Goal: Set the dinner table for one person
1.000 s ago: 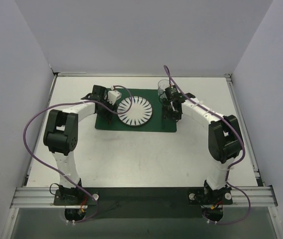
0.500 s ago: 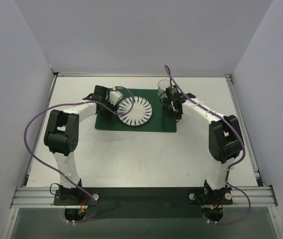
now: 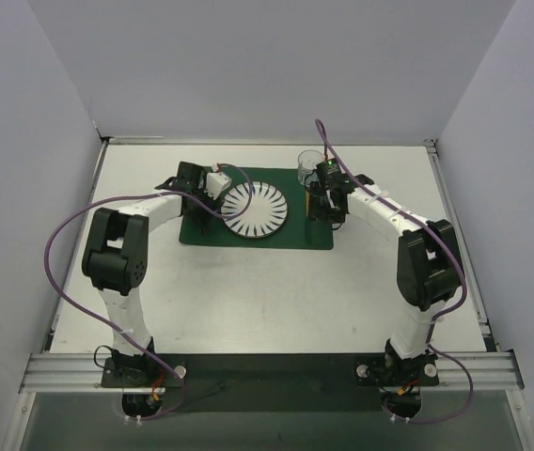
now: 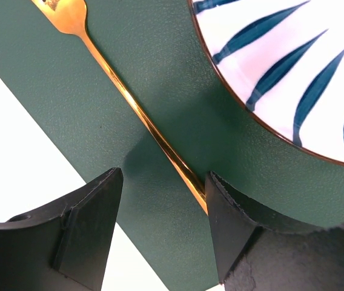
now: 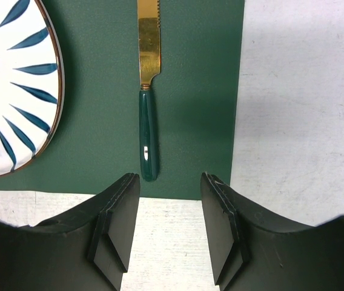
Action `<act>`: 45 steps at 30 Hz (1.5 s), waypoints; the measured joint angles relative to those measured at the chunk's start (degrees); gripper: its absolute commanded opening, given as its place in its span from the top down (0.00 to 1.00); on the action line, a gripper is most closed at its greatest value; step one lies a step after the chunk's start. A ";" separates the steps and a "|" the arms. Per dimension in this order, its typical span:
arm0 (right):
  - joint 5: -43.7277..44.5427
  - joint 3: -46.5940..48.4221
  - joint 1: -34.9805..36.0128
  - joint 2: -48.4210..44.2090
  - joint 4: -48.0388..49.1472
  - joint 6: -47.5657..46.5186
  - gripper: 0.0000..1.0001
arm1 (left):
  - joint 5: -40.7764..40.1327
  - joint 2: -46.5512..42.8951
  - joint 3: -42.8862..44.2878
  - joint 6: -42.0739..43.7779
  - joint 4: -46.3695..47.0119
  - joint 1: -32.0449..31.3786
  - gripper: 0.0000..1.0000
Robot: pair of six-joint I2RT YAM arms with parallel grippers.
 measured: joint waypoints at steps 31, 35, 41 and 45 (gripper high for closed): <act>1.16 -25.79 -28.87 -36.70 9.70 3.17 0.48 | 21.22 -20.85 -11.80 -6.54 -3.04 28.35 0.05; 0.87 -28.74 -28.87 -39.26 12.13 3.17 0.48 | 21.33 -21.42 -12.31 -6.73 -3.06 28.35 0.05; 0.68 -31.17 -28.87 -41.31 14.80 3.15 0.49 | 21.68 -22.88 -12.39 -7.21 -3.04 28.35 0.04; 0.70 -32.15 -28.87 -42.38 15.91 3.13 0.51 | 21.92 -22.99 -12.63 -7.58 -3.04 28.35 0.04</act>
